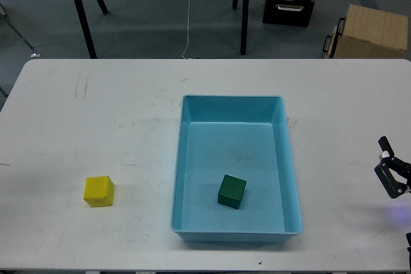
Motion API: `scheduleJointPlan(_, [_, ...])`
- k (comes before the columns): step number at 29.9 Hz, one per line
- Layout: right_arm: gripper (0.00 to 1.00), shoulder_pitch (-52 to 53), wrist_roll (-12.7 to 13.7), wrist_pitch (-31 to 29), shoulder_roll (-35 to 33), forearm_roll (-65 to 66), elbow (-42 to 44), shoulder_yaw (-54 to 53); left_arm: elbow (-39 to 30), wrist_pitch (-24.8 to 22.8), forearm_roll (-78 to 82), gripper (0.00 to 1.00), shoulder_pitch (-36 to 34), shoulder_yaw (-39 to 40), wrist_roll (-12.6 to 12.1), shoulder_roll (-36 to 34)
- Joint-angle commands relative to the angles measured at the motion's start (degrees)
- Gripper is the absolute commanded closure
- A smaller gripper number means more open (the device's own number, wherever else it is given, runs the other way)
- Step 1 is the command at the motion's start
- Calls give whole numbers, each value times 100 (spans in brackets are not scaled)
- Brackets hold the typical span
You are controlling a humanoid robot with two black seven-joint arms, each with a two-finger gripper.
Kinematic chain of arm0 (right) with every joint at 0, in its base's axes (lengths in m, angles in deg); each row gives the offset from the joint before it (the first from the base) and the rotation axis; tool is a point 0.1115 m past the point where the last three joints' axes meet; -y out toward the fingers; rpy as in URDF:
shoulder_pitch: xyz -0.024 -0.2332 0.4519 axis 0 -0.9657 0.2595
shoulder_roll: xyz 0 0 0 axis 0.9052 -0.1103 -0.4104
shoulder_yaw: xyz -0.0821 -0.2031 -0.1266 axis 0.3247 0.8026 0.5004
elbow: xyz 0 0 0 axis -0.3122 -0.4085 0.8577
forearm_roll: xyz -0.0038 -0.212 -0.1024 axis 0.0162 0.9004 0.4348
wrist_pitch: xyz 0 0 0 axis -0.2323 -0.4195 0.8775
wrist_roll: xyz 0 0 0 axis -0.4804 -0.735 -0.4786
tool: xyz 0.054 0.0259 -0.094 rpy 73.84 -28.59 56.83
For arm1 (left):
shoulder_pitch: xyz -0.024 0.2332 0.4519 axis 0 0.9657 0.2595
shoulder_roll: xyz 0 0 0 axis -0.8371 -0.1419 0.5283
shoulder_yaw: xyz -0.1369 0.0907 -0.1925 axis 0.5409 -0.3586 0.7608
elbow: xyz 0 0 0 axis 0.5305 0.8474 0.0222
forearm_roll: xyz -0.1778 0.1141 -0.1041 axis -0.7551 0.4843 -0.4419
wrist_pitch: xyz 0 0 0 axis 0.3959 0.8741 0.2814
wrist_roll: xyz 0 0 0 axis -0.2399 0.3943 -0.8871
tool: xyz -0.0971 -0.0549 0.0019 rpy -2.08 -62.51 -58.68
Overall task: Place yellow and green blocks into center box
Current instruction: 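Swing the left gripper out and bring it toward the yellow cube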
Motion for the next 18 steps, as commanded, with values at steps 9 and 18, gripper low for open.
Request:
scheduleJointPlan(9, [0,9,-20,-168,-15,-8,-23,-69,814,0,1582,0,-4478,-4674,-13,-1058])
scheduleJointPlan(18, [0,27,-2,-168,-6,-8,-5,-43,842,0,3189,0,-7707,-8597,49,-962])
